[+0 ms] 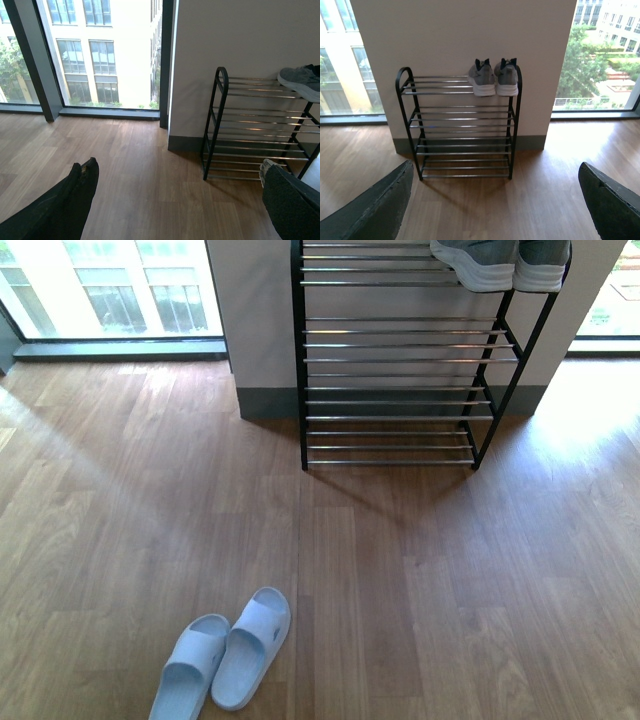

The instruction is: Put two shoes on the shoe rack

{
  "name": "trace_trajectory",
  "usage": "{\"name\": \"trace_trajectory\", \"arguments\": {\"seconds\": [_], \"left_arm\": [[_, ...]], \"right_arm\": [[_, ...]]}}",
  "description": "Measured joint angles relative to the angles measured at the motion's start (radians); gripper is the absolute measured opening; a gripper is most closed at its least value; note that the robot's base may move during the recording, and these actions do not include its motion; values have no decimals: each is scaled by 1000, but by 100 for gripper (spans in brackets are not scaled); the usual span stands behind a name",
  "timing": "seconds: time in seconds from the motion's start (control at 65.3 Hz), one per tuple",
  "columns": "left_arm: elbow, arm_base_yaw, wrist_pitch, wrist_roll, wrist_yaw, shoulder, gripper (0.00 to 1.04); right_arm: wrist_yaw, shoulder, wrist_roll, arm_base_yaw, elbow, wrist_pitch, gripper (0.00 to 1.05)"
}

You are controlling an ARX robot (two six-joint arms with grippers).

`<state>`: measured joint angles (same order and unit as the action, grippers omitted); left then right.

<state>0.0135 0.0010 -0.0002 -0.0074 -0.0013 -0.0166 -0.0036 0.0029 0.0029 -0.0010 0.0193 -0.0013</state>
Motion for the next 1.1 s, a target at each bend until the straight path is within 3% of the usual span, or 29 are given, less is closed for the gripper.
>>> {"name": "trace_trajectory", "arguments": {"seconds": [1.103], "left_arm": [[0, 0, 0, 0, 1, 0, 95]], "right_arm": [[5, 0, 0, 0, 0, 0, 96]]}}
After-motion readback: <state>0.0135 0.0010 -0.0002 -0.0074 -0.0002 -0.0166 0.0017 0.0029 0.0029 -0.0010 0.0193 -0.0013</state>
